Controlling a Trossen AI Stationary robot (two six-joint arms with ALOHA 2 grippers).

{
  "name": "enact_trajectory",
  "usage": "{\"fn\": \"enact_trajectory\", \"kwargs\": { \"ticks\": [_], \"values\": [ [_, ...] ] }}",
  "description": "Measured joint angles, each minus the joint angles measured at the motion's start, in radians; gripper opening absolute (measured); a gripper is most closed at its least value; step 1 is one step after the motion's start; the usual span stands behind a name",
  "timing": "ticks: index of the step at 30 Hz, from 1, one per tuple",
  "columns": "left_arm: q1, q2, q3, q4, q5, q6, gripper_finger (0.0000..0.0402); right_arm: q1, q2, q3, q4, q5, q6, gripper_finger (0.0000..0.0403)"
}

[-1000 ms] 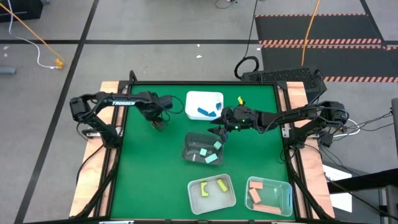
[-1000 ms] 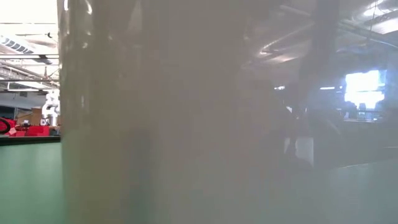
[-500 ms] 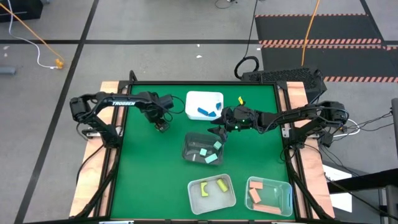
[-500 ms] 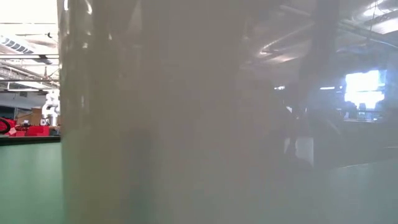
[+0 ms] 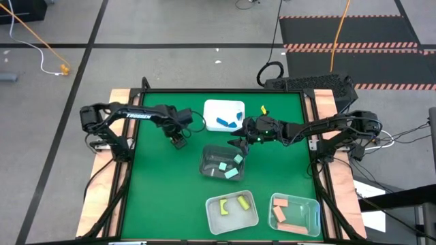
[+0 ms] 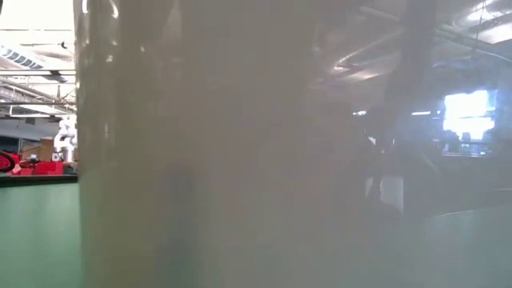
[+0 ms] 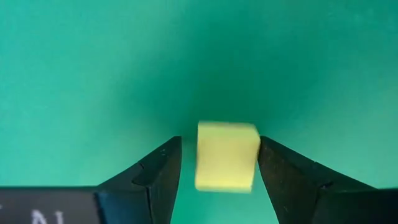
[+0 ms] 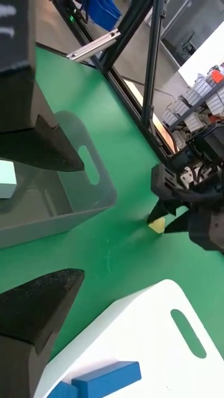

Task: Sort & place blocks by color
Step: Put the light green block into the gray bin

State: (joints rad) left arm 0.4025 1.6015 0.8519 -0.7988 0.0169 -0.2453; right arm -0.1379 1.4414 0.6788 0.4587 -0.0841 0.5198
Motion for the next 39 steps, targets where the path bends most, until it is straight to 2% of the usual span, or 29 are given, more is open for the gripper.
{"fn": "enact_trajectory", "kwargs": {
  "ticks": [9, 12, 16, 25, 29, 34, 39],
  "values": [
    [-0.012, 0.007, -0.032, 0.053, -0.001, -0.025, 0.0208, 0.001, 0.0, 0.001, -0.001, -0.001, 0.0, 0.026],
    [-0.013, 0.008, -0.032, 0.054, 0.004, -0.067, 0.0189, 0.001, 0.0, 0.001, -0.007, 0.0, 0.0, 0.026],
    [-0.023, 0.009, -0.03, 0.053, 0.005, -0.118, 0.0132, 0.001, 0.0, 0.001, -0.026, 0.0, 0.0, 0.026],
    [-0.052, -0.039, 0.02, 0.076, 0.019, -0.345, 0.013, 0.002, 0.0, 0.001, -0.028, 0.0, -0.009, 0.026],
    [-0.081, -0.118, 0.033, 0.191, 0.017, -0.45, 0.013, 0.002, 0.0, 0.001, -0.012, 0.0, -0.013, 0.026],
    [-0.143, -0.244, 0.037, 0.463, 0.008, -0.521, 0.013, 0.003, 0.0, 0.0, 0.041, 0.001, -0.067, 0.026],
    [-0.219, -0.313, 0.04, 0.749, -0.02, -0.63, 0.013, 0.005, 0.0, 0.0, 0.246, 0.001, -0.154, 0.026]
  ]
}}
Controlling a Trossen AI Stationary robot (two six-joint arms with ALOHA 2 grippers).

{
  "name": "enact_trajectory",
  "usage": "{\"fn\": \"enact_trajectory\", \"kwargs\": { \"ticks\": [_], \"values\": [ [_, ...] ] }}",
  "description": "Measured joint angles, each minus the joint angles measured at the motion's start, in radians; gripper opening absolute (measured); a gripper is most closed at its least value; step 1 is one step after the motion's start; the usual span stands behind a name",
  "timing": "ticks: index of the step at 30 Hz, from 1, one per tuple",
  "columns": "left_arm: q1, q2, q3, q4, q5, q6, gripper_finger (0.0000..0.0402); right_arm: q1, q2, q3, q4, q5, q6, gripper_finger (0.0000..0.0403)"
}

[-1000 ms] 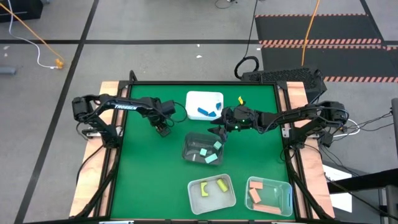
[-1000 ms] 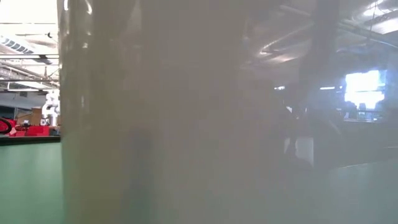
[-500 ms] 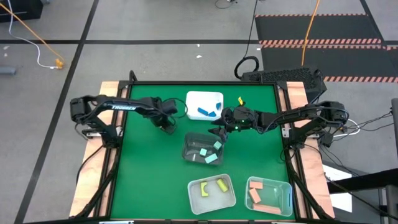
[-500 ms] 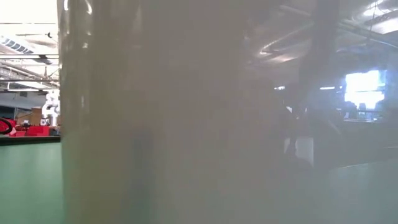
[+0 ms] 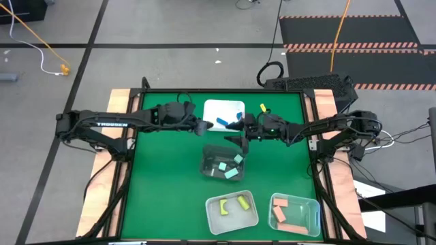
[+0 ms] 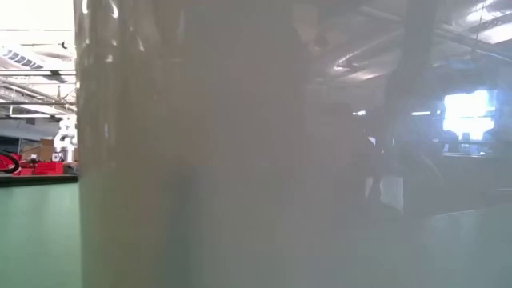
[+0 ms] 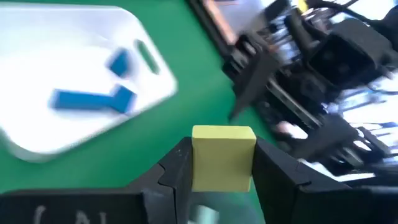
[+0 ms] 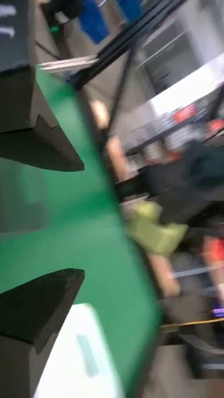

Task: Sort & place blocks by color
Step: Put the light green block into the gray bin

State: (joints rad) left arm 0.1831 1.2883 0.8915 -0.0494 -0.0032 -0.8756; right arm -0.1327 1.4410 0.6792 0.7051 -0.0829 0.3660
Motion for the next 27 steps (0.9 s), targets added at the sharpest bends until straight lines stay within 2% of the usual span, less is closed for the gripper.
{"fn": "enact_trajectory", "kwargs": {
  "ticks": [7, 13, 17, 19, 27],
  "values": [
    [-0.13, 0.013, -0.002, 0.34, -0.063, -0.144, 0.013, 0.042, -0.005, 0.0, 0.244, 0.003, -0.196, 0.026],
    [-0.221, 0.017, -0.003, 0.37, -0.177, -0.21, 0.013, 0.106, -0.005, 0.0, 0.279, 0.018, -0.496, 0.026],
    [-0.267, 0.02, -0.003, 0.379, -0.228, -0.238, 0.013, 0.145, -0.005, 0.0, 0.294, 0.118, -0.661, 0.026],
    [-0.283, 0.033, -0.003, 0.406, -0.247, -0.262, 0.013, 0.152, -0.005, 0.0, 0.309, 0.16, -0.695, 0.026],
    [-0.31, 0.149, -0.004, 0.591, -0.266, -0.314, 0.013, 0.165, -0.008, -0.004, 0.322, 0.156, -0.687, 0.026]
  ]
}}
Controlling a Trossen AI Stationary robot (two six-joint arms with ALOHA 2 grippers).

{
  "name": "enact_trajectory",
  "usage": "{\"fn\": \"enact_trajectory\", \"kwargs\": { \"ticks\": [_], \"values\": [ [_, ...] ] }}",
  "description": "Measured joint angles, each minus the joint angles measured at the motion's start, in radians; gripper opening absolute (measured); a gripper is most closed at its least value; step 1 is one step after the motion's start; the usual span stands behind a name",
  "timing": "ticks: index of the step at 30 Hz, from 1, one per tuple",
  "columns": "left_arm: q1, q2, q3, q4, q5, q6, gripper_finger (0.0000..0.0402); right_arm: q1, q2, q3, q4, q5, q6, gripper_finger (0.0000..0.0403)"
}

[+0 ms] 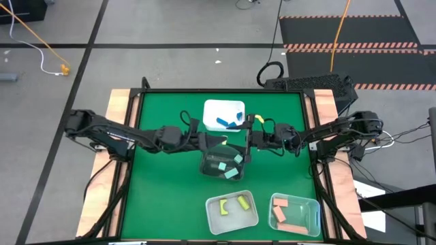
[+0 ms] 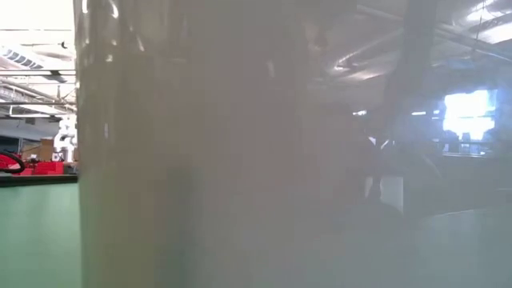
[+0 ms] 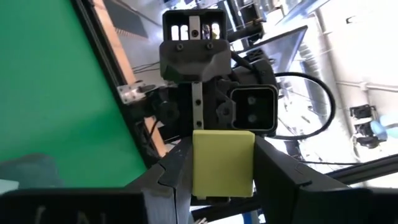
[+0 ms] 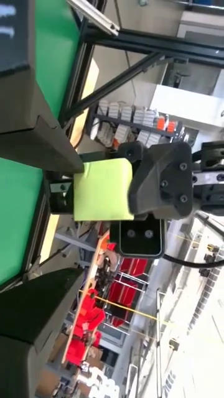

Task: Sort & place blocks by color
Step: Put the light green block into the gray bin

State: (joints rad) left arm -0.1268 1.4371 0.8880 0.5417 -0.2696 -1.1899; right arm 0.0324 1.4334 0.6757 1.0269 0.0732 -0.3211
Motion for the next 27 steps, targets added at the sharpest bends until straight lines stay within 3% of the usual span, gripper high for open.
{"fn": "enact_trajectory", "kwargs": {
  "ticks": [17, 27],
  "values": [
    [0.012, 0.021, 0.001, 0.038, -0.026, 0.044, 0.013, 0.024, 0.004, 0.006, -0.02, 0.0, 0.155, 0.026],
    [0.006, 0.02, 0.001, 0.014, -0.029, -0.011, 0.013, 0.029, 0.003, 0.005, -0.005, 0.003, 0.156, 0.026]
  ]
}}
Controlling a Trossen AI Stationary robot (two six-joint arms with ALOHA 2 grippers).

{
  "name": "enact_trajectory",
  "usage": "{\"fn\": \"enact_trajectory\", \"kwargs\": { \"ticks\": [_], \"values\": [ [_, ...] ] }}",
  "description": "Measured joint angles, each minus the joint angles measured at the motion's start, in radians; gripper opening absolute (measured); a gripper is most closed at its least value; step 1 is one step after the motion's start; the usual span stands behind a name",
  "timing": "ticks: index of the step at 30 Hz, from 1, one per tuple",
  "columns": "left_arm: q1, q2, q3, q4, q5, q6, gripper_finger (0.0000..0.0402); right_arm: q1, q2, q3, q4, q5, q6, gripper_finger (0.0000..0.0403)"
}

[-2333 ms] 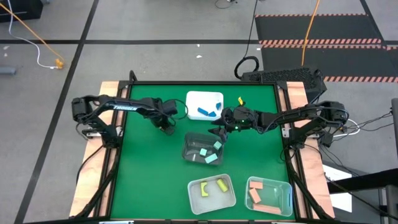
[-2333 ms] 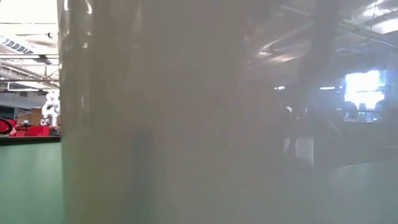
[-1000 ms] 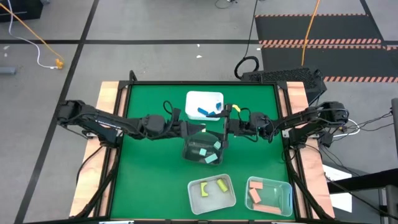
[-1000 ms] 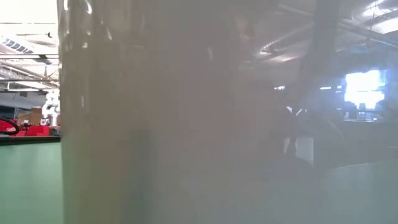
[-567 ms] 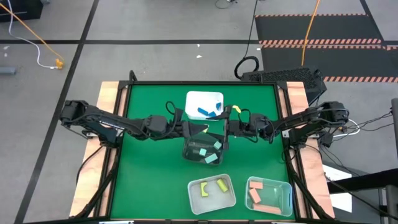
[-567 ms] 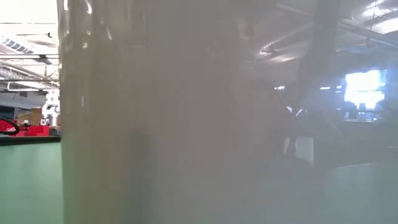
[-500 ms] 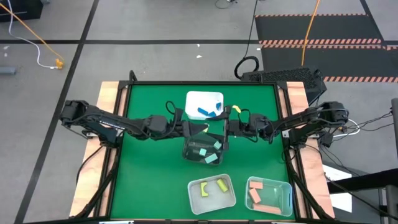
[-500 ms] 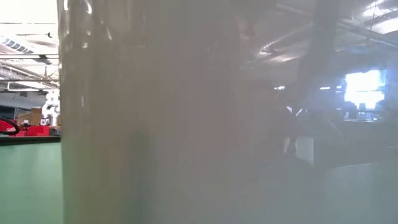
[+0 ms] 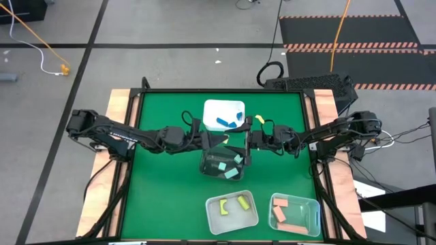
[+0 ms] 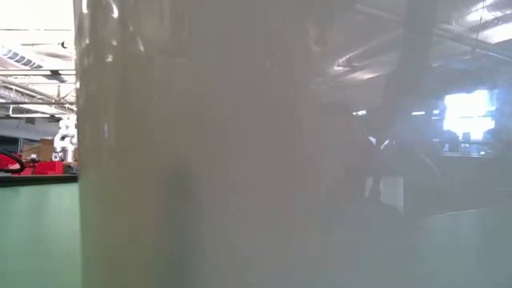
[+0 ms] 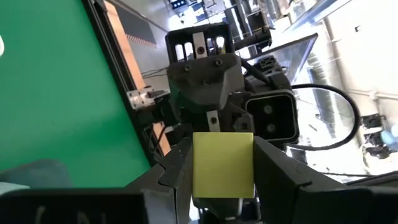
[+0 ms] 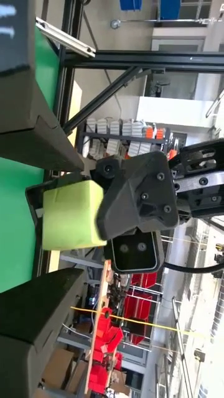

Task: Sort & place blocks by color
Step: Put the light green block into the gray bin

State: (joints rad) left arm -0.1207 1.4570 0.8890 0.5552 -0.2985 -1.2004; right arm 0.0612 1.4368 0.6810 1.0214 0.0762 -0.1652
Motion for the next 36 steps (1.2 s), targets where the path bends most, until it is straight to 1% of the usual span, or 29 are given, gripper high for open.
{"fn": "enact_trajectory", "kwargs": {
  "ticks": [5, 8, 14, 18, 21, 26, 29, 33, 36],
  "values": [
    [0.003, -0.001, 0.0, -0.006, -0.001, -0.016, 0.013, 0.0, 0.0, -0.001, 0.0, 0.005, 0.025, 0.0242],
    [0.002, -0.001, 0.0, -0.005, -0.001, -0.016, 0.013, 0.0, 0.0, -0.001, 0.0, 0.031, 0.027, 0.0217],
    [0.003, 0.009, 0.0, 0.004, -0.008, -0.017, 0.013, 0.0, 0.0, -0.002, -0.001, 0.031, 0.026, 0.0162],
    [0.007, 0.023, 0.0, 0.012, -0.011, -0.04, 0.013, 0.002, -0.001, -0.004, -0.002, 0.03, 0.025, 0.0139],
    [0.013, 0.034, -0.001, 0.036, -0.016, -0.04, 0.013, 0.002, -0.002, -0.007, -0.005, 0.033, 0.026, 0.0141],
    [0.016, 0.039, -0.001, 0.047, -0.005, -0.028, 0.013, 0.002, -0.001, -0.003, -0.004, 0.03, 0.089, 0.0174],
    [0.016, 0.04, -0.001, 0.053, 0.002, -0.028, 0.013, 0.002, 0.0, -0.002, -0.002, 0.026, 0.119, 0.0185],
    [0.016, 0.048, 0.0, 0.054, 0.001, -0.032, 0.013, 0.002, 0.0, -0.001, -0.004, 0.026, 0.148, 0.0184],
    [0.016, 0.051, 0.0, 0.053, -0.004, -0.038, 0.013, 0.001, 0.0, -0.001, -0.007, 0.028, 0.174, 0.0167]
  ]
}}
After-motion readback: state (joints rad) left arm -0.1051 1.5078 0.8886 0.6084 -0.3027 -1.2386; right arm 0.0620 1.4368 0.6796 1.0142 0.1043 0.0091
